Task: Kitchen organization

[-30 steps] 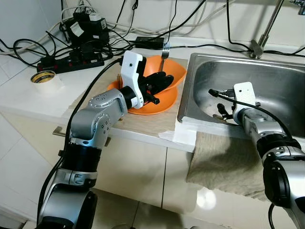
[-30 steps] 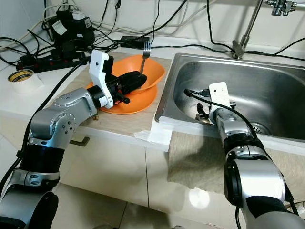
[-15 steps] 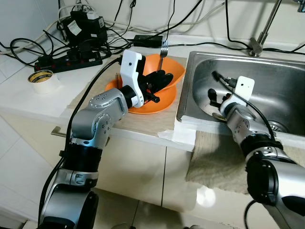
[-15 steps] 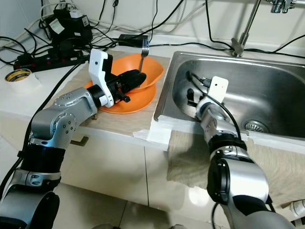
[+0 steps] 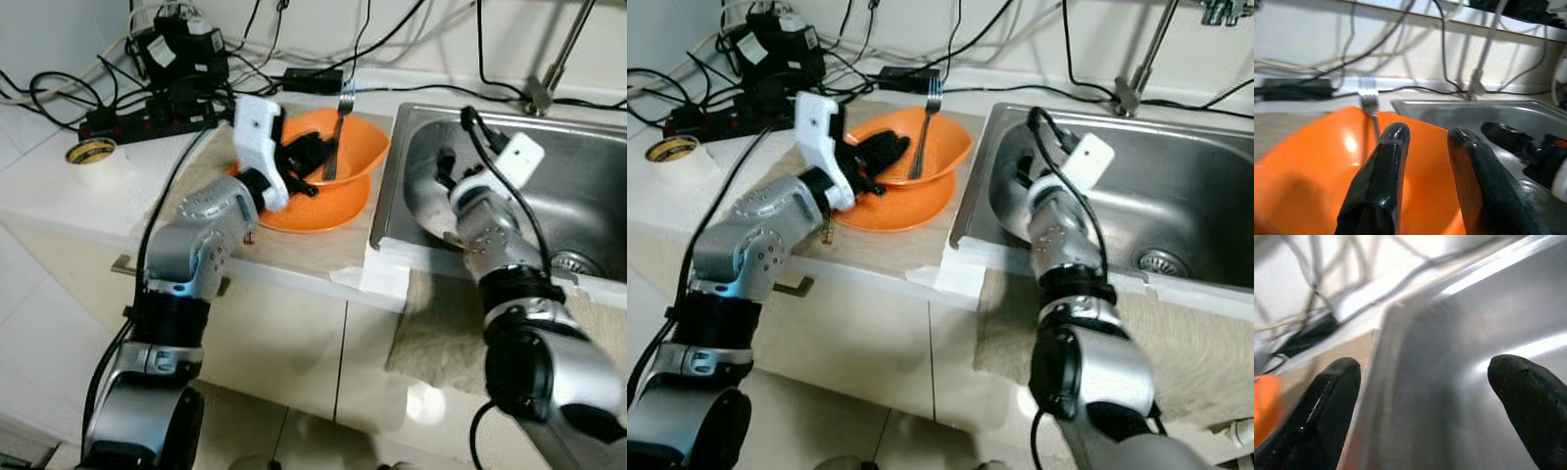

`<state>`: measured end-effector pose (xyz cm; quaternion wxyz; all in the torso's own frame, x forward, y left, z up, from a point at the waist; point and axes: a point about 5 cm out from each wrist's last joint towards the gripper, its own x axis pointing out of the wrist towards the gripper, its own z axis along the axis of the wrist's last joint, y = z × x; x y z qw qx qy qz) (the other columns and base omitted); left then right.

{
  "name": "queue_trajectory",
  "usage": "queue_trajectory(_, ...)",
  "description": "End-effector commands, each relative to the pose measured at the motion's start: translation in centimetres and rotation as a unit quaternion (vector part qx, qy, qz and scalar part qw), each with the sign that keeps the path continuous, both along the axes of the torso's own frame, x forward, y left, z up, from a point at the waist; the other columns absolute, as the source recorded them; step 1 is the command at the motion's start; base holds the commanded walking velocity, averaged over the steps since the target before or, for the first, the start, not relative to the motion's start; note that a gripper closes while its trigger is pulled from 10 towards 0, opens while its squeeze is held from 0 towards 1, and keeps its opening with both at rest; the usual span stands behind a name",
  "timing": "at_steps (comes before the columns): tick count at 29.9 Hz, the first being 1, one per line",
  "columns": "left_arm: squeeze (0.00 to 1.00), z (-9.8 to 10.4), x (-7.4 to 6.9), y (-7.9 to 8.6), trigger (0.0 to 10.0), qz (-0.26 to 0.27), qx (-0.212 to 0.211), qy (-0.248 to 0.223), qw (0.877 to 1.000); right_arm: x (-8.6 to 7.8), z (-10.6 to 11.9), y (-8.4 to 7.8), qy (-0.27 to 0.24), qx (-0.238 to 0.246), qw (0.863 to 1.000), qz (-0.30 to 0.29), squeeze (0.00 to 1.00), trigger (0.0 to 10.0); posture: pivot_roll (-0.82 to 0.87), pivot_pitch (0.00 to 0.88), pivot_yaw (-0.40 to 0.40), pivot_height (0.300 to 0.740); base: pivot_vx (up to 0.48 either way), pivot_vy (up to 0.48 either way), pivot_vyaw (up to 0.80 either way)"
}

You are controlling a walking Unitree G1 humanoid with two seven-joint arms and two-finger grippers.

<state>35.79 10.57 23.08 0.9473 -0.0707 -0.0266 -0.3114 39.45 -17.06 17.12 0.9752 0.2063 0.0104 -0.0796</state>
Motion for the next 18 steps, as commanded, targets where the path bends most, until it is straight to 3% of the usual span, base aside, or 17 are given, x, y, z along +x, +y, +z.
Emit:
queue_trajectory(1,0.0,0.0,0.1,0.2,10.0,0.003,0.011,0.0,1.0,-0.4,1.1,1.1,-0.04,-0.052,0.998,0.01,0.0,10.0,0.04,0.0,0.033,0.74,0.0,0.0,0.0)
queue_trajectory(5,0.0,-0.2,0.2,0.0,10.0,-0.002,0.015,0.005,1.0,-0.8,1.3,2.1,-0.057,-0.071,0.996,0.023,0.0,10.0,0.04,0.0,0.032,0.74,0.0,0.0,0.0)
queue_trajectory(6,0.33,-0.3,0.2,0.0,10.0,-0.005,0.017,0.007,1.0,-1.1,1.5,2.6,-0.07,-0.085,0.994,0.026,0.0,10.0,0.04,0.0,0.033,0.74,0.0,0.0,0.0)
queue_trajectory(7,1.0,-0.3,0.3,0.0,10.0,-0.005,0.024,0.006,1.0,-1.4,1.7,2.9,-0.077,-0.086,0.993,0.028,0.0,10.0,0.04,0.0,0.033,0.74,0.0,0.0,0.0)
queue_trajectory(18,1.0,-1.2,0.9,0.0,10.0,0.006,0.05,0.013,0.999,-2.5,0.3,2.3,-0.046,-0.06,0.997,-0.006,0.0,10.0,0.02,0.0,0.048,0.74,0.0,0.0,0.0)
